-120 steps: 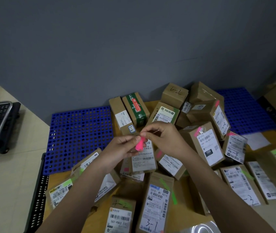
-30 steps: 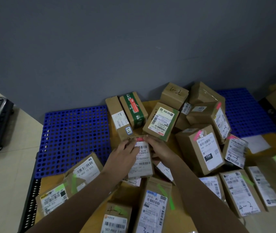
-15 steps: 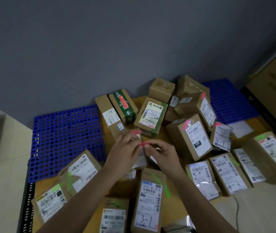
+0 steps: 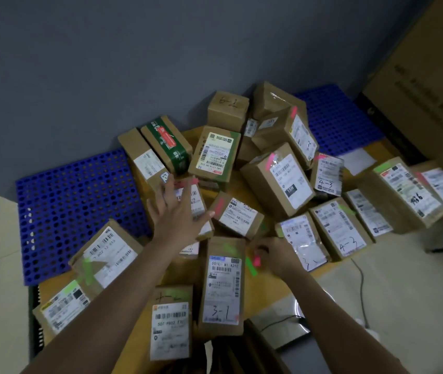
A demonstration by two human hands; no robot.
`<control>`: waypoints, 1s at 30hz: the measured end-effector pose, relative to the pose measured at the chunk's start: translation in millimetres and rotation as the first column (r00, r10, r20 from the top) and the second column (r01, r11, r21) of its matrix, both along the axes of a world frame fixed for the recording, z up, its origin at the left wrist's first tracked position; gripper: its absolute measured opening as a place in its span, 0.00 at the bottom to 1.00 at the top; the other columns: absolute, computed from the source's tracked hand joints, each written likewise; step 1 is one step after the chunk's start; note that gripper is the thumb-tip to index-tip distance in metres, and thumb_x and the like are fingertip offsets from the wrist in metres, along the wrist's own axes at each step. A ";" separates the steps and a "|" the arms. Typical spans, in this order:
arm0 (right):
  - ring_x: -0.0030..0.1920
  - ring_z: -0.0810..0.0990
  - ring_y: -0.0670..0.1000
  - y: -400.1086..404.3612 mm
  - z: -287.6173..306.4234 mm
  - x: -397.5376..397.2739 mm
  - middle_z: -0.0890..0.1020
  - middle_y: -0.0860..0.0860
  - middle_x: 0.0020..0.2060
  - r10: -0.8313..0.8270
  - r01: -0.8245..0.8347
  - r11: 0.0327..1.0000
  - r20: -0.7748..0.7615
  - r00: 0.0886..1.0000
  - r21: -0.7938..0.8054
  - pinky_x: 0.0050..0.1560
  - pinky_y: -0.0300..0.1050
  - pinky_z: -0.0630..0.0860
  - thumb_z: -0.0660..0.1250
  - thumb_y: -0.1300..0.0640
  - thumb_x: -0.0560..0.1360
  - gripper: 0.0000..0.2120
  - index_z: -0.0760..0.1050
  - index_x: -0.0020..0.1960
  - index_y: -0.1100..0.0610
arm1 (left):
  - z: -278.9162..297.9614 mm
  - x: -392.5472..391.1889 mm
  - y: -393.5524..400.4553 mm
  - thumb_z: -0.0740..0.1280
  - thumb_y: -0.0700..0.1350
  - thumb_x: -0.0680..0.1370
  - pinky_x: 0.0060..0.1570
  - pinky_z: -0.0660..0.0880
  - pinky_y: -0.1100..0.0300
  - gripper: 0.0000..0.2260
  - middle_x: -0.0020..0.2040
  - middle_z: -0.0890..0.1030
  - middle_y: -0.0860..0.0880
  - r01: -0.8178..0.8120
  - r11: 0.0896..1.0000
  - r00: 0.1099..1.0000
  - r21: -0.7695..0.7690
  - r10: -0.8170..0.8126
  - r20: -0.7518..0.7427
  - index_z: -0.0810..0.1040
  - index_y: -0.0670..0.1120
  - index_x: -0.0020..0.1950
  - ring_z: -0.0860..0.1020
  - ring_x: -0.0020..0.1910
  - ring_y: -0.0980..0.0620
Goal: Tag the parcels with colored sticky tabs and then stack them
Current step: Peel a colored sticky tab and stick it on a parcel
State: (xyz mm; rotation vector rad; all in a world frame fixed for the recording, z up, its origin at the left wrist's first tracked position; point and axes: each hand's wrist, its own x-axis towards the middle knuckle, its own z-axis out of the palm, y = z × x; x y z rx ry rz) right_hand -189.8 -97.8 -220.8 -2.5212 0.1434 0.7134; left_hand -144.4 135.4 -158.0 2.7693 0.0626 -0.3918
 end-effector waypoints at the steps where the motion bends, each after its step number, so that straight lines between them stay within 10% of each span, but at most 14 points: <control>1: 0.45 0.80 0.51 0.5 -2.3 0.8 0.84 0.54 0.45 0.014 -0.014 1.000 -0.003 1.000 -0.011 0.44 0.40 0.72 0.62 0.59 0.78 0.10 0.83 0.49 0.58 | 0.9 3.5 -0.4 0.58 0.70 0.73 0.70 0.41 0.36 0.41 0.76 0.35 0.46 -0.025 1.000 0.999 -0.014 0.024 -0.048 0.42 0.55 0.77 0.35 0.75 0.41; 9: 0.46 0.79 0.50 9.4 27.6 29.1 0.83 0.52 0.48 -0.089 0.040 0.992 0.429 0.899 0.122 0.43 0.36 0.70 0.66 0.59 0.78 0.08 0.81 0.53 0.60 | 8.7 10.8 4.0 0.66 0.65 0.72 0.68 0.57 0.37 0.45 0.76 0.42 0.49 -0.002 1.000 0.989 -0.014 0.000 -0.148 0.42 0.53 0.77 0.38 0.75 0.44; 14: 0.42 0.80 0.51 35.8 34.0 88.4 0.83 0.55 0.42 0.028 -0.129 0.980 0.535 0.845 0.152 0.43 0.45 0.76 0.67 0.60 0.77 0.06 0.82 0.49 0.61 | 16.2 13.4 16.2 0.64 0.67 0.72 0.71 0.38 0.39 0.45 0.75 0.37 0.52 0.016 0.998 0.973 -0.068 -0.031 -0.230 0.39 0.55 0.77 0.34 0.74 0.44; 19: 0.45 0.81 0.51 82.2 47.7 150.9 0.84 0.55 0.45 0.015 -0.195 0.928 0.491 0.871 0.318 0.48 0.42 0.77 0.67 0.60 0.77 0.08 0.82 0.51 0.63 | 21.5 50.0 29.3 0.61 0.60 0.77 0.72 0.48 0.45 0.33 0.76 0.46 0.49 -0.204 0.961 0.978 -0.189 0.193 -0.074 0.50 0.52 0.77 0.43 0.75 0.45; 23: 0.50 0.79 0.52 126.8 47.8 197.4 0.82 0.54 0.49 0.081 -0.226 0.916 0.397 0.914 0.332 0.47 0.37 0.70 0.67 0.56 0.77 0.11 0.79 0.57 0.61 | 7.5 89.0 52.7 0.60 0.58 0.79 0.71 0.54 0.47 0.32 0.76 0.50 0.43 -0.440 0.862 0.893 -0.252 0.392 -0.219 0.52 0.46 0.77 0.49 0.74 0.40; 30: 0.74 0.53 0.63 196.2 13.5 250.0 0.56 0.58 0.75 0.188 -0.194 0.981 0.185 0.965 0.017 0.73 0.61 0.47 0.70 0.35 0.68 0.54 0.40 0.78 0.53 | -32.4 121.2 82.9 0.64 0.62 0.75 0.65 0.59 0.50 0.34 0.72 0.62 0.42 -0.612 0.782 0.762 -0.115 0.544 -0.352 0.59 0.46 0.74 0.57 0.71 0.40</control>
